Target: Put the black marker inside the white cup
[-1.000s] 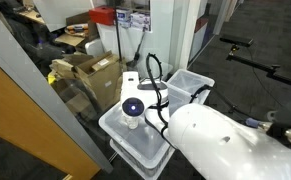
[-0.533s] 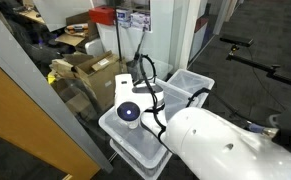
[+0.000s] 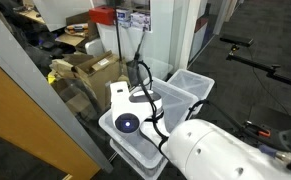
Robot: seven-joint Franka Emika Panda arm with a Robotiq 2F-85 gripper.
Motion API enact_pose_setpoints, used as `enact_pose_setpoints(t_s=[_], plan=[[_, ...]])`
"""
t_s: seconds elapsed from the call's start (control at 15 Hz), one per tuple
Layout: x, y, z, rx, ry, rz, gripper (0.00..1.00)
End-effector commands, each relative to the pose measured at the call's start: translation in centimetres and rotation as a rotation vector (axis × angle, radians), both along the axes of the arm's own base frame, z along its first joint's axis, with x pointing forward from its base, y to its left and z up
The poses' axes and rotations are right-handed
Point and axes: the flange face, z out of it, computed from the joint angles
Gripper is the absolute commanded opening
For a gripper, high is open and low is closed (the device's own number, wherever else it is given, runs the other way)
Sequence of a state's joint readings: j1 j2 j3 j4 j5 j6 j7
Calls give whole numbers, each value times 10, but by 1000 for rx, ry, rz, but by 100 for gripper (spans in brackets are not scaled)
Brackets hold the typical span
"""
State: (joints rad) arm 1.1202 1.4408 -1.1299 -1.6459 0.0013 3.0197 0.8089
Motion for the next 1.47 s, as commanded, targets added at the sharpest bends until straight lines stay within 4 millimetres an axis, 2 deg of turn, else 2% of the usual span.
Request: enact_pose_setpoints(t_s=[0.0, 0.8, 1.4], plan=[[-11, 7, 2, -15, -24, 30, 5], [-28, 12, 6, 21, -38, 76, 5], [-45, 23, 2, 66, -60, 85, 5]])
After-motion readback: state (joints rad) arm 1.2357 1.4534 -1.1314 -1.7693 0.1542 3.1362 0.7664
